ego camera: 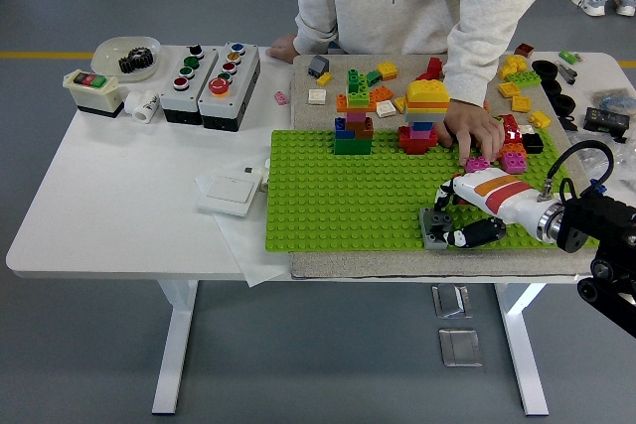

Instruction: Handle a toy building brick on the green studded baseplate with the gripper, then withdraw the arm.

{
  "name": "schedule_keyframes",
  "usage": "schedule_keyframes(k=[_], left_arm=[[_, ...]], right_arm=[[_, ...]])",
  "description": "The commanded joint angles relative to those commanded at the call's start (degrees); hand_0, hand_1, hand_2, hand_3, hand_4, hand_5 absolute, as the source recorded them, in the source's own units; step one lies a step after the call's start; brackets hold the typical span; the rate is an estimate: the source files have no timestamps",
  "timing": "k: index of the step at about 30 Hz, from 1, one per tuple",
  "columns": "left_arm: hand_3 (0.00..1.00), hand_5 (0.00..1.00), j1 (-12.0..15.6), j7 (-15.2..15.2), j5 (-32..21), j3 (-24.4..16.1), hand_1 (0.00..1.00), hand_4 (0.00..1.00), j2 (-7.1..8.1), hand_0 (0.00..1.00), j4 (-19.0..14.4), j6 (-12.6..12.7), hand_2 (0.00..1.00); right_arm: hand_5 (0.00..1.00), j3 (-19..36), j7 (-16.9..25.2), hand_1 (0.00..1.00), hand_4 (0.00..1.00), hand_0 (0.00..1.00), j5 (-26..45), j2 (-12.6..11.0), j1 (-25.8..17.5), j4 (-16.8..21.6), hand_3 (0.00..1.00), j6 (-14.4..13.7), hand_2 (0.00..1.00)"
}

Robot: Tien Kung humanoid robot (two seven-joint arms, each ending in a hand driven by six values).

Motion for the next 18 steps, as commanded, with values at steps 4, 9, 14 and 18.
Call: schedule_keyframes(k=[4, 9, 14, 18], left_arm=[[0.541, 0.557, 0.0, 0.0, -0.2, 0.3, 0.709, 0.533, 0.01, 0.785, 0.0, 0.0, 0.605], [0.541, 0.558, 0.0, 0.0, 0.1, 0.0, 0.707, 0.534, 0.03, 0.783, 0.0, -0.1, 0.605], [0.541, 0.557, 0.0, 0.1, 0.3, -0.2, 0.708, 0.535, 0.04, 0.783, 0.0, 0.0, 0.605], [0.541, 0.557, -0.1, 0.1, 0.4, -0.3, 0.708, 0.535, 0.04, 0.783, 0.0, 0.0, 0.605]], right_arm=[[0.377, 0.1, -0.1, 0.612, 0.775, 0.525, 0.0, 0.1, -0.1, -0.1, 0.6, 0.0, 0.671], [0.381, 0.2, -0.2, 0.616, 0.788, 0.526, 0.0, 0.0, 0.0, -0.1, 0.614, 0.2, 0.684], [0.385, 0.4, -0.3, 0.618, 0.803, 0.528, 0.0, 0.1, -0.1, -0.5, 0.622, 0.1, 0.696], [0.385, 0.5, -0.3, 0.618, 0.803, 0.528, 0.0, 0.0, -0.1, -0.1, 0.622, 0.0, 0.696]])
